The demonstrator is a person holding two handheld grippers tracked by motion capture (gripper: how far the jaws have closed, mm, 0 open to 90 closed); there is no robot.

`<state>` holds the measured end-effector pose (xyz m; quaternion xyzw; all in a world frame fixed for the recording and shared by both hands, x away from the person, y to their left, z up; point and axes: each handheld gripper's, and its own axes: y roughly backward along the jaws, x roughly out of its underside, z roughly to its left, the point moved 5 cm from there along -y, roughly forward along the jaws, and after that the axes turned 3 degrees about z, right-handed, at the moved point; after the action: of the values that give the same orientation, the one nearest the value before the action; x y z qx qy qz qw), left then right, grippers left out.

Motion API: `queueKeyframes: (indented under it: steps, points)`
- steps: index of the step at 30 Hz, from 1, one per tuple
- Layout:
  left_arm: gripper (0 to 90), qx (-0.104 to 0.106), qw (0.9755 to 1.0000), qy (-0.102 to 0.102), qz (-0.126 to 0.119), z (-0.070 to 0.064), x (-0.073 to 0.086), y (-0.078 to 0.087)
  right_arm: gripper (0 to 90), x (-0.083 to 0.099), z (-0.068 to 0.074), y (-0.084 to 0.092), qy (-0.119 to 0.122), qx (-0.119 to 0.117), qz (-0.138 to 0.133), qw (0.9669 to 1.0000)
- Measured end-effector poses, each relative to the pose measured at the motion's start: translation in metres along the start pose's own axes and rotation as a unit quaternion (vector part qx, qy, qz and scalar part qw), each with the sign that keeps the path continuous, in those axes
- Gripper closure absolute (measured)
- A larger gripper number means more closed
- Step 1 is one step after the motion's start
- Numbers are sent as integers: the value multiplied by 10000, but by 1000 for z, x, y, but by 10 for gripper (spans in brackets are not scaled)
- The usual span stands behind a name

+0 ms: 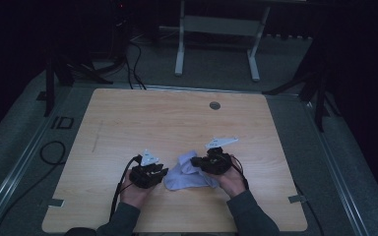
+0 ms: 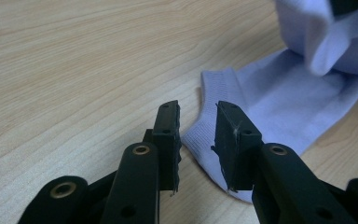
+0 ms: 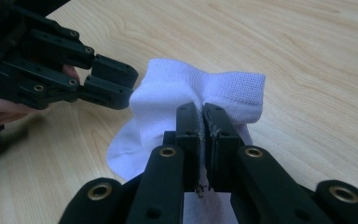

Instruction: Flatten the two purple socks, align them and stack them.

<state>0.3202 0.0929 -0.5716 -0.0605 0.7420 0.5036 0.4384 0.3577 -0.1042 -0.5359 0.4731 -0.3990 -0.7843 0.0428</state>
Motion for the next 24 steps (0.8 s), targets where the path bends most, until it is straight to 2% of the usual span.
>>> queueKeyframes:
  steps: [8,12,24]
  points:
    - [692,154,9998,-98,-37,-11,-1,8,851,1,5,-6,53,-23,82,9999]
    - [687,311,9993,-209,-59,-21,-4,10,851,2,7,-9,87,4,118,9999]
    - [686,589,9980,-207,-99,-31,-8,8,851,3,11,-13,129,-35,152,9998]
